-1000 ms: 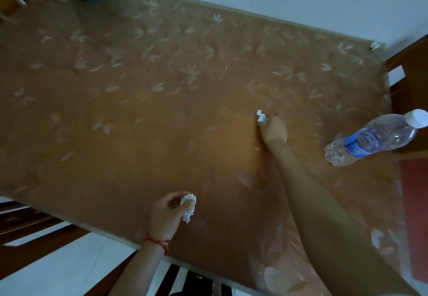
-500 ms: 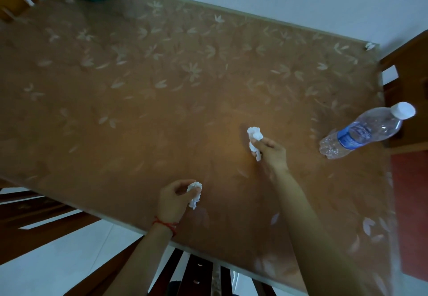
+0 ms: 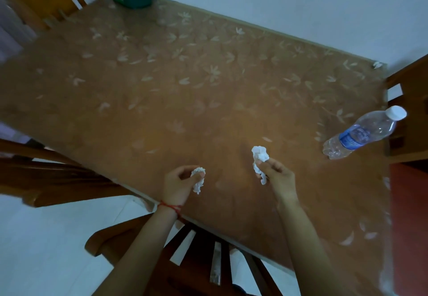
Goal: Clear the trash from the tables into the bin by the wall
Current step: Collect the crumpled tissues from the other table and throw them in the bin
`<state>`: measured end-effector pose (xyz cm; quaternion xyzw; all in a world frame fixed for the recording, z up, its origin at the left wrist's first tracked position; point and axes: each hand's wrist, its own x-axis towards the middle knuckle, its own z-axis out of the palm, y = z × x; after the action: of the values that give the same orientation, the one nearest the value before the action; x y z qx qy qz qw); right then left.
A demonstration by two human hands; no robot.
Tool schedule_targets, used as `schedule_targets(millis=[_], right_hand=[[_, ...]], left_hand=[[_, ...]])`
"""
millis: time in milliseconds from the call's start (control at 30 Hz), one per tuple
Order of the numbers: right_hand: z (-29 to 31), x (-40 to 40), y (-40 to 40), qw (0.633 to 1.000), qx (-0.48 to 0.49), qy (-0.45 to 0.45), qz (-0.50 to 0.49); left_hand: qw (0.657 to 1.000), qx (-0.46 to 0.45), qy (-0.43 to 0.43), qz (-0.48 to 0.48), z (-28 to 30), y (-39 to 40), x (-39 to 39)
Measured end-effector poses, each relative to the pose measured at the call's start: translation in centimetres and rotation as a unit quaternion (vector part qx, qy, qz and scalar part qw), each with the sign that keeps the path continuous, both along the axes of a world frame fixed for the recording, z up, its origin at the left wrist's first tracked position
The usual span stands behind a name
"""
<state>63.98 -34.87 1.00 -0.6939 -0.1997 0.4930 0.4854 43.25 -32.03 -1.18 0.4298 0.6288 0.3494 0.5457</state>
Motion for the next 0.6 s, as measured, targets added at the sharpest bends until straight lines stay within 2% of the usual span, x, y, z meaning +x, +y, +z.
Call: schedule_targets(millis=[400,600], right_hand=[[3.1,-5.5,-1.1,0.993,0.049,-0.014,0.109],[5.3,-10.5,-1.3,0.985,0.066,-0.016,0.156]], left_hand=[[0.991,0.036,-0.026,0.126,3.0,-4.2,-5.5],[0.981,0.086,-0.016,0.174,4.6,-6.5,-10.0]])
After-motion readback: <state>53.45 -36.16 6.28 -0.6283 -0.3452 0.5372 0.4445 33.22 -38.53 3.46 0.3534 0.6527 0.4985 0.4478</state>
